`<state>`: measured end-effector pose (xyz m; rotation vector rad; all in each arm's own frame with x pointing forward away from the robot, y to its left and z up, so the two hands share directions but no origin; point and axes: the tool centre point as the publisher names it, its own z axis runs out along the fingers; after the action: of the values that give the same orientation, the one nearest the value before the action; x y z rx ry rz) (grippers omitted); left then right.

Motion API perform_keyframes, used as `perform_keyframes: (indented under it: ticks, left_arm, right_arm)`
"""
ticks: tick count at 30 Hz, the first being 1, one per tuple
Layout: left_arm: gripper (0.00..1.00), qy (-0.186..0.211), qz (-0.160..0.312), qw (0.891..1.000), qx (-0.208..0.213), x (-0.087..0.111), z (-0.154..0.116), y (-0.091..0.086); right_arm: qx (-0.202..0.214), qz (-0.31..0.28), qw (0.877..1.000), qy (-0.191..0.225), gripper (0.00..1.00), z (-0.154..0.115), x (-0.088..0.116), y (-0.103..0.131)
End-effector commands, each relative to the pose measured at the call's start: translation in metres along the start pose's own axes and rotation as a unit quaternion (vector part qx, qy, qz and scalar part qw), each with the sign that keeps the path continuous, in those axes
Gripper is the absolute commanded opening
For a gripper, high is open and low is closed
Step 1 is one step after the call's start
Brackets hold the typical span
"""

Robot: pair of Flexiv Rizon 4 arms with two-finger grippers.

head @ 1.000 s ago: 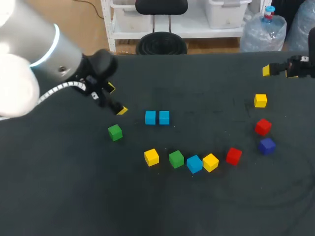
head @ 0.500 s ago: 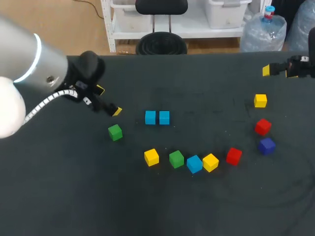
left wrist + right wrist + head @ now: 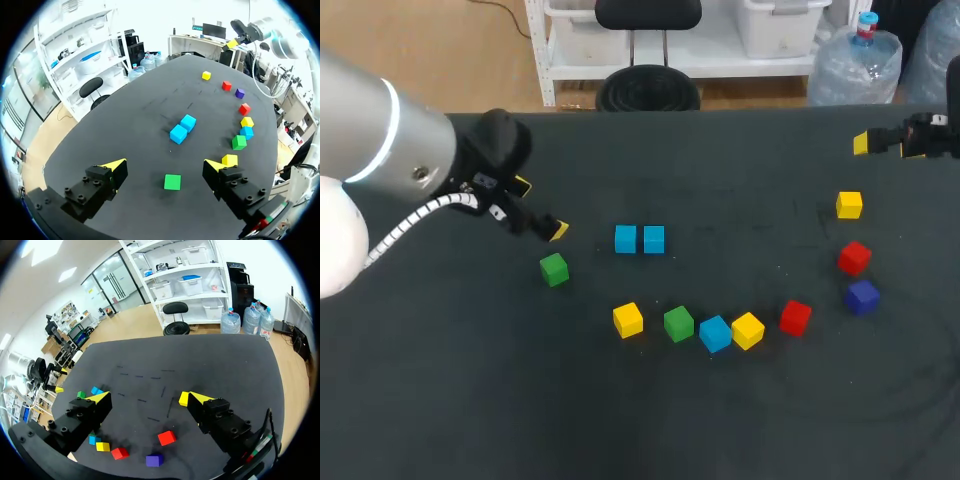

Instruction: Place the blue cubes, place green cubes on the blue cubes, place the yellow cubes on the green cubes, then place the red cubes on the yellow cubes, and place purple cube on the red cubes.

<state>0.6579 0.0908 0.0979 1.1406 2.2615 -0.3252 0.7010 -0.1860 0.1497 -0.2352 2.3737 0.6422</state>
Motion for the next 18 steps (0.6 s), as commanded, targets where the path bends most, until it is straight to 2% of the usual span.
perform_keyframes:
  ticks: [1,6,11,16,18]
  left_arm:
    - [1.00,0.001,-0.001,1.000,-0.003,0.000,0.000,-0.001]
    - [1.00,0.001,-0.001,1.000,-0.003,0.000,0.000,-0.001]
    - [1.00,0.001,-0.001,1.000,-0.003,0.000,0.000,-0.001]
    - [1.00,0.001,-0.001,1.000,-0.003,0.000,0.000,-0.001]
    - [1.00,0.001,-0.001,1.000,-0.003,0.000,0.000,-0.001]
  right_arm:
    - [0.002,0.000,1.000,-0.001,1.00,0.000,0.000,0.001]
    - [0.002,0.000,1.000,-0.001,1.00,0.000,0.000,0.001]
    - [-0.029,-0.080,0.996,0.021,1.00,0.009,-0.008,0.000]
    - [-0.052,-0.139,0.987,0.059,1.00,0.013,-0.010,0.007]
    - [-0.076,-0.168,0.979,0.082,1.00,0.011,-0.005,0.013]
